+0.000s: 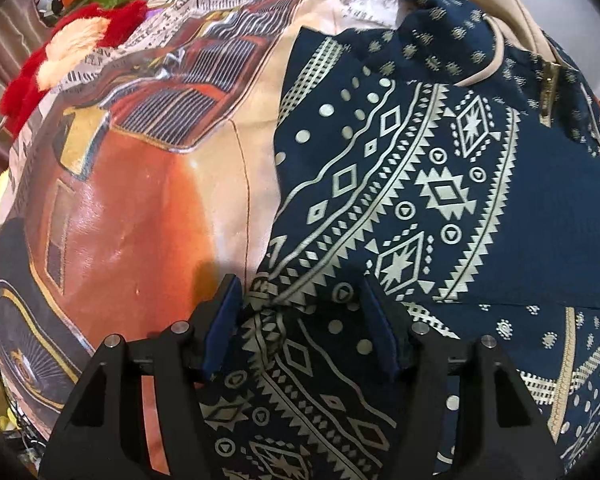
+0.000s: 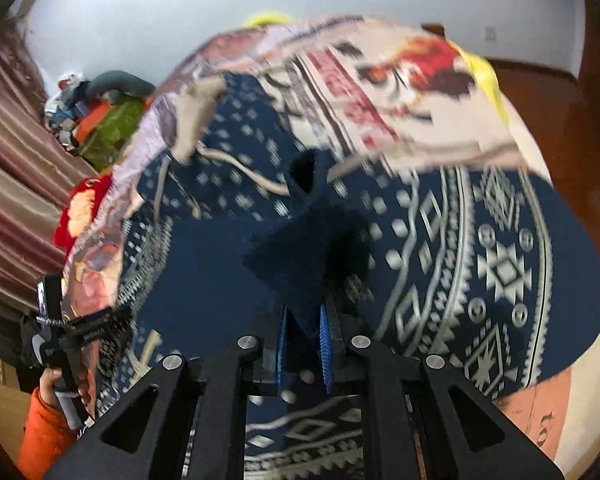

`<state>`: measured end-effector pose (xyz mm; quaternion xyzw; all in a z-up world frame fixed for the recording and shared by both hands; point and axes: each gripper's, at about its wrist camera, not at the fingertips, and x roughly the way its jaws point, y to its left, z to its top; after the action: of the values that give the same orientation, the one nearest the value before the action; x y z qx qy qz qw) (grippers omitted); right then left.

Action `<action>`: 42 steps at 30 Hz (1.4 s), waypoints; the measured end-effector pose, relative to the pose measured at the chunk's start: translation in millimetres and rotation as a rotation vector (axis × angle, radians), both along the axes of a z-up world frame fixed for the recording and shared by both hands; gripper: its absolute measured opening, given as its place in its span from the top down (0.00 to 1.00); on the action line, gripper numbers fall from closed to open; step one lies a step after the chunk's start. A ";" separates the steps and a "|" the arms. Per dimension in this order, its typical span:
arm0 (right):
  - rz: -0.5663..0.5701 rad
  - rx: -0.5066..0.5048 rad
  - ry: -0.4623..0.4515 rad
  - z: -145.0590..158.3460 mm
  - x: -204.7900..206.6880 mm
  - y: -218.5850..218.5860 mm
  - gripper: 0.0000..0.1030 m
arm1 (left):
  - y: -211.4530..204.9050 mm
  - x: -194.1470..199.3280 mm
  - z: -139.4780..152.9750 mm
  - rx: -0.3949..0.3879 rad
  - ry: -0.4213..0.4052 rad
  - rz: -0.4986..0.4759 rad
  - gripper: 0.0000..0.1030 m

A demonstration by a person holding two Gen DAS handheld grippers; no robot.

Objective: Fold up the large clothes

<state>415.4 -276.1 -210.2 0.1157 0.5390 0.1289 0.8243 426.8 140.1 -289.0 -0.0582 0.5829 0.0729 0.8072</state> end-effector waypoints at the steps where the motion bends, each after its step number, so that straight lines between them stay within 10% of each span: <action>1: 0.004 -0.004 0.014 -3.3 -0.3 -1.3 0.89 | 0.8 0.5 -1.3 -0.001 0.000 0.002 0.41; 8: 0.018 -0.005 0.085 -4.9 -11.2 -12.2 0.86 | -4.4 6.0 -1.0 0.060 0.028 -0.019 0.40; 14: 0.026 -0.063 -0.026 28.2 -31.5 -28.8 0.35 | -26.6 4.4 40.7 0.105 -0.038 -0.078 0.41; 25: -0.205 -0.013 -0.073 60.8 -58.7 -145.7 0.25 | -144.5 15.4 118.2 -0.037 -0.198 -0.293 0.32; 34: -0.410 0.194 0.151 -14.9 -55.4 -228.6 0.25 | -239.8 46.8 78.5 -0.113 -0.083 -0.426 0.32; 42: -0.435 0.234 0.108 -38.1 -28.9 -235.7 0.25 | -278.6 69.2 51.3 -0.114 -0.043 -0.452 0.31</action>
<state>386.5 -511.9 -248.3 0.3303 0.5261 0.0037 0.7836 496.0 -138.5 -237.7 0.0267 0.5669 -0.1441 0.8106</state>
